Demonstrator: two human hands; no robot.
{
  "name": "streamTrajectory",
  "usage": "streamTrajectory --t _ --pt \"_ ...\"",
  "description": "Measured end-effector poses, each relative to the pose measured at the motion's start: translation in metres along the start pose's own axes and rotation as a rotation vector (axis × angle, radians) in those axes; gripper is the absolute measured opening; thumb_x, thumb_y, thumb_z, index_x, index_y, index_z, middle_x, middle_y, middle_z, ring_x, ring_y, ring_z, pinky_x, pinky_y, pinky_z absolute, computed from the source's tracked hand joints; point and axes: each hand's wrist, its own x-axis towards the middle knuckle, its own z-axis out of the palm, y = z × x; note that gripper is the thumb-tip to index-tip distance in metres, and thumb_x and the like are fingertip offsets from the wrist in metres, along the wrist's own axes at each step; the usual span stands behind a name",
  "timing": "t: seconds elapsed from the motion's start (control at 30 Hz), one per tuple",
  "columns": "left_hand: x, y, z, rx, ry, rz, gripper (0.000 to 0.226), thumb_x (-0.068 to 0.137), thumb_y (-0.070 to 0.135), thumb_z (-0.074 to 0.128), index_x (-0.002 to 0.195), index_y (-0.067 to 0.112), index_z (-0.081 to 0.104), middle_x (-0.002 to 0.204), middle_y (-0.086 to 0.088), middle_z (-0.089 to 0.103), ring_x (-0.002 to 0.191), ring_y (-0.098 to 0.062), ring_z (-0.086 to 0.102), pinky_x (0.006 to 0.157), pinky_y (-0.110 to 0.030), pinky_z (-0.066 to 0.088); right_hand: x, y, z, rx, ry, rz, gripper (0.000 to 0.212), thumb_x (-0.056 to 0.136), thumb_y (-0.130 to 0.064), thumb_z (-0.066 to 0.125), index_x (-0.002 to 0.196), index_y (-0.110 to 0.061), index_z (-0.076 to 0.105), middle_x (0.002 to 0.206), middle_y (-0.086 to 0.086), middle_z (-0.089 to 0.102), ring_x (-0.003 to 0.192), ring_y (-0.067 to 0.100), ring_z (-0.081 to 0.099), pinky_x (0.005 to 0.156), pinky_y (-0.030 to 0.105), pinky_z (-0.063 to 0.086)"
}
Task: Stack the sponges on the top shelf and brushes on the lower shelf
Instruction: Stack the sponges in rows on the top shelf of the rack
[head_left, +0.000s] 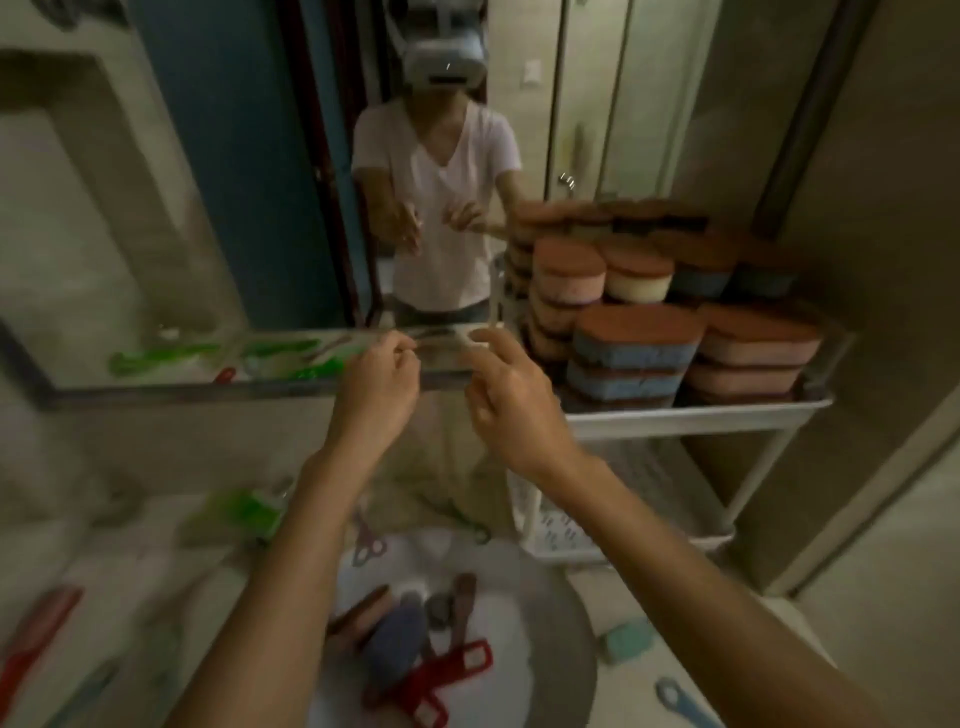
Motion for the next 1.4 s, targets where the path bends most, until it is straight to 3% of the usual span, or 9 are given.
streamTrajectory --t 0.17,0.3,0.5,0.67,0.83,0.97,1.1,1.23,1.4 --pt "-0.079 -0.113 0.028 -0.087 -0.151 -0.309 0.025 0.089 0.023 0.043 0.090 0.008 0.063 0.096 -0.025 0.068 0.089 -0.037 0.066 0.079 -0.049 0.053 -0.080 0.001 0.102 0.141 -0.314 0.243 0.038 0.082 -0.008 0.040 0.114 -0.002 0.061 0.119 0.019 0.058 0.098 0.038 0.061 0.080 0.039 0.049" --pt "-0.135 -0.164 0.062 -0.047 -0.447 -0.539 0.022 0.093 0.010 0.045 0.081 0.001 0.061 0.089 -0.026 0.064 0.085 -0.034 0.062 0.077 -0.031 0.054 -0.144 0.021 0.158 0.122 -0.706 0.468 0.044 0.090 -0.005 0.046 0.134 -0.004 0.042 0.131 0.017 0.053 0.118 0.033 0.052 0.093 0.034 0.039" --pt "-0.171 -0.226 0.095 0.148 -0.813 -0.707 0.027 0.096 0.012 0.037 0.074 0.011 0.052 0.090 -0.006 0.050 0.084 -0.019 0.052 0.078 -0.029 0.039 -0.212 0.049 0.212 0.150 -0.926 0.709 0.029 0.094 -0.007 0.040 0.114 -0.002 0.062 0.118 0.014 0.064 0.107 0.030 0.061 0.090 0.026 0.043" --pt "-0.167 -0.260 0.103 0.043 -0.696 -0.931 0.016 0.097 0.013 0.043 0.106 0.007 0.055 0.094 -0.016 0.059 0.083 -0.027 0.055 0.062 -0.028 0.040 -0.217 0.063 0.260 0.188 -0.919 0.861 0.026 0.095 -0.016 0.043 0.095 0.001 0.062 0.095 0.017 0.067 0.090 0.032 0.064 0.065 0.027 0.049" --pt "-0.137 -0.281 0.107 0.332 -0.529 -0.400 0.043 0.091 -0.006 0.040 0.129 0.009 0.055 0.134 -0.013 0.053 0.123 -0.032 0.048 0.098 -0.029 0.034 -0.189 0.065 0.297 0.220 -0.814 1.039 0.034 0.098 -0.022 0.041 0.107 0.007 0.058 0.105 0.022 0.063 0.099 0.033 0.059 0.070 0.025 0.036" --pt "-0.114 -0.306 0.124 0.552 -0.453 -0.121 0.032 0.078 -0.001 0.057 0.110 -0.003 0.061 0.104 -0.027 0.062 0.101 -0.040 0.059 0.084 -0.028 0.033 -0.184 0.067 0.317 0.376 -0.729 1.265 0.032 0.094 -0.016 0.049 0.120 0.003 0.050 0.114 0.023 0.060 0.105 0.035 0.058 0.091 0.034 0.047" --pt "-0.107 -0.342 0.138 0.664 -0.708 -0.313 0.046 0.083 0.017 0.057 0.125 0.002 0.048 0.127 -0.017 0.055 0.122 -0.032 0.046 0.102 -0.032 0.030 -0.185 0.071 0.325 0.623 -0.582 1.523 0.045 0.085 -0.007 0.059 0.127 -0.003 0.043 0.094 0.008 0.051 0.083 0.023 0.052 0.088 0.038 0.049" --pt "-0.107 -0.350 0.143 0.716 -0.649 -0.290 0.044 0.079 0.017 0.061 0.119 0.005 0.049 0.123 -0.015 0.055 0.118 -0.031 0.049 0.097 -0.036 0.038 -0.179 0.069 0.328 0.823 -0.518 1.616 0.005 0.095 -0.009 0.047 0.098 -0.006 0.046 0.080 0.006 0.047 0.074 0.015 0.049 0.072 0.020 0.049" --pt "-0.101 -0.336 0.142 0.595 -0.513 -0.430 0.060 0.077 0.025 0.069 0.124 -0.001 0.043 0.130 -0.020 0.049 0.122 -0.035 0.047 0.100 -0.039 0.038 -0.189 0.079 0.319 0.793 -0.439 1.650 0.036 0.080 -0.012 0.066 0.113 -0.005 0.052 0.095 0.011 0.060 0.082 0.020 0.057 0.073 0.032 0.052"
